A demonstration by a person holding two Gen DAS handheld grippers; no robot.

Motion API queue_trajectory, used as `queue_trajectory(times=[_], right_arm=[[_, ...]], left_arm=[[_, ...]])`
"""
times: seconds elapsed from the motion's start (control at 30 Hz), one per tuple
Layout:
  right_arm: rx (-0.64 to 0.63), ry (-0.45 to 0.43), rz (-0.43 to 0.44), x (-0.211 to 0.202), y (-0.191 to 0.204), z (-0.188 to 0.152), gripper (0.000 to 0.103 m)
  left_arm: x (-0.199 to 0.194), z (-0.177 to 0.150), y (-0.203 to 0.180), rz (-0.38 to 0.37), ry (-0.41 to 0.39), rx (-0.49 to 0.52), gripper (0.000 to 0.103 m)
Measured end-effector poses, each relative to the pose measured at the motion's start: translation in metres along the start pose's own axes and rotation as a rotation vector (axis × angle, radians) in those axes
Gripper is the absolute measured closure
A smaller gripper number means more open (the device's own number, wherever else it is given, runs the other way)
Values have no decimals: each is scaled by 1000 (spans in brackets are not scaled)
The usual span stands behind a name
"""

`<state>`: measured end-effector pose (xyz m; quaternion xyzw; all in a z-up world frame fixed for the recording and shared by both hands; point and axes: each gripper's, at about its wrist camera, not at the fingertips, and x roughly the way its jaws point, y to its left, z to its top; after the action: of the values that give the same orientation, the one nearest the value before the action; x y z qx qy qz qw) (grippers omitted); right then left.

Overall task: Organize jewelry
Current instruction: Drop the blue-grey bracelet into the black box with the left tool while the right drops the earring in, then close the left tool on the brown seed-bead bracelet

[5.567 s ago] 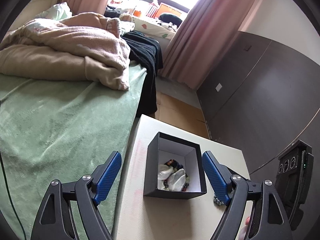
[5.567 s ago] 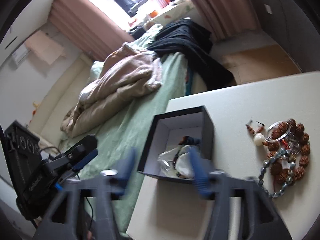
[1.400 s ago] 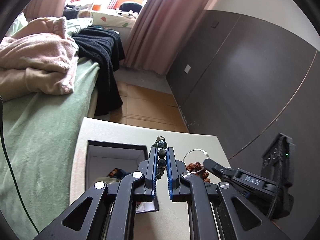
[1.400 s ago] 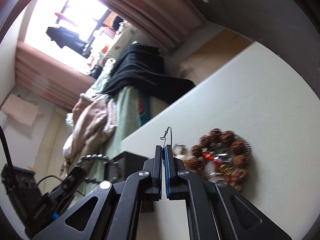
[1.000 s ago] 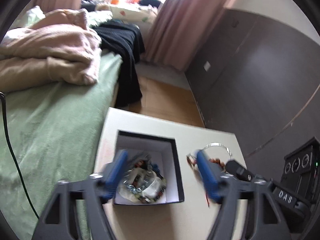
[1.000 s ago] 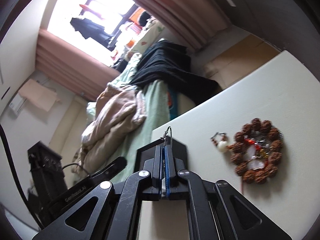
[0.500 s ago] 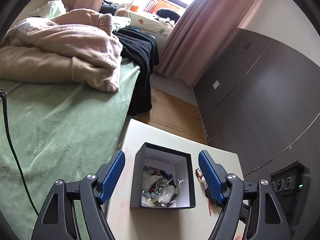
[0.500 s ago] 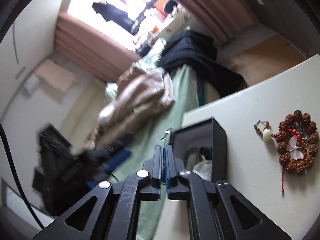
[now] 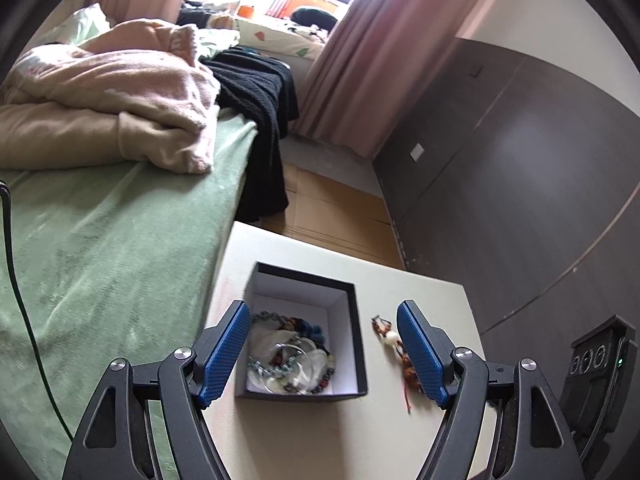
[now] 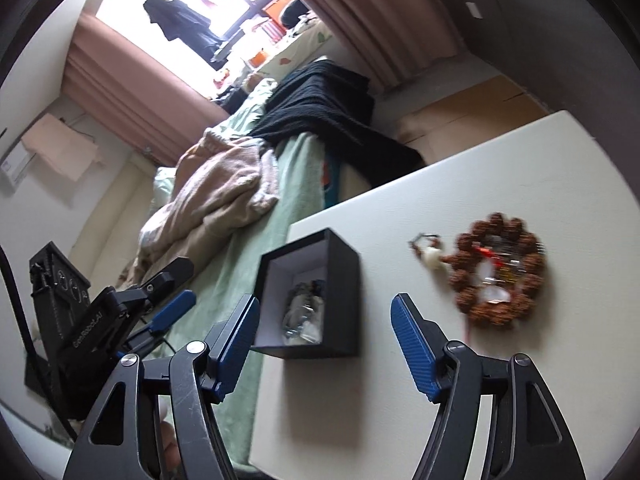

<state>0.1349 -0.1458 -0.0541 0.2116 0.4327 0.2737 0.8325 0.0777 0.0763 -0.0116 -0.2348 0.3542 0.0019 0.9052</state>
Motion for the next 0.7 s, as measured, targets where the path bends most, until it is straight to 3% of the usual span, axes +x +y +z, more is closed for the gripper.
queue_trajectory(times=[0.13, 0.37, 0.7], right_arm=[[12, -30, -54, -26, -15, -1, 33], [86, -75, -67, -55, -40, -3, 28], [196, -61, -166, -75, -84, 3, 28]], left_arm=[[3, -8, -15, -13, 11, 30, 27], [16, -21, -46, -41, 38, 86, 27], [52, -49, -96, -78, 120, 215, 27]])
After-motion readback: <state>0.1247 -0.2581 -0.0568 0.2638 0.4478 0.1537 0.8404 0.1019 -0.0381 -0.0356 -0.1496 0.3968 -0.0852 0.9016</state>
